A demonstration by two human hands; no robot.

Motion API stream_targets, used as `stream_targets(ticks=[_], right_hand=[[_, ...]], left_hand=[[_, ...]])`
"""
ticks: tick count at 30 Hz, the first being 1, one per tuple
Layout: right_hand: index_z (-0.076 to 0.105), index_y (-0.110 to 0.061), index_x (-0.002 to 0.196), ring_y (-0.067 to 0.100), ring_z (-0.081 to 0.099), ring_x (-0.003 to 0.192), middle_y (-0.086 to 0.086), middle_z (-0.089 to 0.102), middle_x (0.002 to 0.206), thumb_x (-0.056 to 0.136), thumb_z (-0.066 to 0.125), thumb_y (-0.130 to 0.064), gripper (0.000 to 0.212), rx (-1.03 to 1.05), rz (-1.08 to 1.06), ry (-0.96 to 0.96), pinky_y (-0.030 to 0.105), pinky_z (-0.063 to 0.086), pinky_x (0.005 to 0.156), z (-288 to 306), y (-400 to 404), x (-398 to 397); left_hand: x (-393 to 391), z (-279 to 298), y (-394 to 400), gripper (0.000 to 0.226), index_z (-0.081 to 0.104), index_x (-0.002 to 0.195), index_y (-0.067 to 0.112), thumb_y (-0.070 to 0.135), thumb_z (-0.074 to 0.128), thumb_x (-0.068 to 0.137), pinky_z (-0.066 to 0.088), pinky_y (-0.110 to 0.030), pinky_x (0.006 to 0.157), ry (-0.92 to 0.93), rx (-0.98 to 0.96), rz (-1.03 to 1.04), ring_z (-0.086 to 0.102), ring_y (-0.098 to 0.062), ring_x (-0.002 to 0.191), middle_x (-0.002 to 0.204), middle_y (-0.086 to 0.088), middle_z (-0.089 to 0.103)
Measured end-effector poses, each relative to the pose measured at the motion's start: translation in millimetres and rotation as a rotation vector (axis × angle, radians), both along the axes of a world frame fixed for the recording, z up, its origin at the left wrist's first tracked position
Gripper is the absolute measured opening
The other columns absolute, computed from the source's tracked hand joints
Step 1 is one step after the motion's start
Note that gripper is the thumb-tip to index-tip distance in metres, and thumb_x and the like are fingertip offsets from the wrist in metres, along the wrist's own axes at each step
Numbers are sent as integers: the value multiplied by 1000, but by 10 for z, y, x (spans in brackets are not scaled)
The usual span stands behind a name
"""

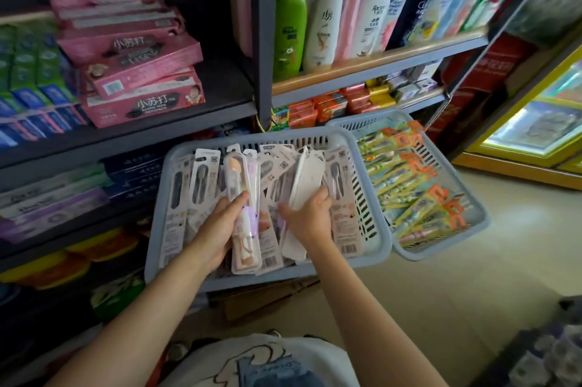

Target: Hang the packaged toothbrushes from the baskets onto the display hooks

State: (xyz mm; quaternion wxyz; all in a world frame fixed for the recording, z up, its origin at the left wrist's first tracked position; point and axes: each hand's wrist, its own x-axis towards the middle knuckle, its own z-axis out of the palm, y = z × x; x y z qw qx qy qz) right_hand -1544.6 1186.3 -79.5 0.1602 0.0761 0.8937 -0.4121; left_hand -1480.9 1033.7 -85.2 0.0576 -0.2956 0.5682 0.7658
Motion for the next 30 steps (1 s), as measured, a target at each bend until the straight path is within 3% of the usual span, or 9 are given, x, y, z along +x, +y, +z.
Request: stream_targets(ticks=[3,6,11,13,15,17,21,24,30], right_hand=[[25,-13,139,29,62,110,6,54,123,85,80,-28,78,-88,-25,-43,35,54,78,-11,43,-20],[26,-15,140,24,59,101,3,54,116,84,80,-21,77,-137,-52,-56,29,51,68,-2,67,-41],[27,-18,145,26,60,107,5,56,123,85,79,-14,79,-271,-88,-121,44,57,89,9,173,-102],[29,-21,146,23,61,102,4,57,123,86,75,-9,77,-325,-129,-143,42,59,78,17,249,-126],[29,-22,147,16,58,89,2,54,116,88,70,-4,74,-370,-163,-143,27,48,59,20,339,-162],[28,-22,148,12,55,85,0,52,109,89,69,-6,73,-390,-181,-141,25,42,55,14,405,-193],[28,-20,143,28,63,105,7,57,124,84,81,-18,80,-377,-212,-120,42,57,76,51,287,-158],[25,-20,147,34,60,118,10,54,134,79,85,-16,90,-307,-183,-52,53,57,92,25,142,-91],[23,-23,152,28,60,113,8,55,134,84,80,-14,89,-261,-137,-28,40,56,82,34,166,-86]], left_hand=[[10,-3,19,43,54,132,18,45,56,99,53,-51,99,-5,-8,19,71,-29,106,119,-13,72],[0,22,44,40,54,131,18,44,54,100,53,-51,98,-1,-18,16,72,-28,103,112,-12,75],[-14,64,62,38,53,133,19,42,53,102,58,-45,86,13,10,-3,75,-30,93,103,-14,77],[-23,83,70,36,54,132,21,40,53,102,59,-40,79,20,-1,-7,75,-27,86,100,-13,77],[-40,97,76,35,53,133,22,38,54,102,59,-39,78,26,-12,-8,75,-26,84,99,-11,78],[-56,96,77,36,53,133,21,38,55,102,58,-40,79,15,-15,-16,75,-28,84,99,-12,78],[-71,97,104,23,55,122,25,37,53,103,60,-34,69,-1,-12,-10,75,-22,77,88,-7,78],[-66,87,107,13,55,113,30,37,51,103,59,-26,58,-3,-5,-18,75,-14,71,81,1,78],[-57,147,105,22,54,123,28,37,52,103,58,-36,73,-8,7,-38,76,-18,80,89,-2,79]])
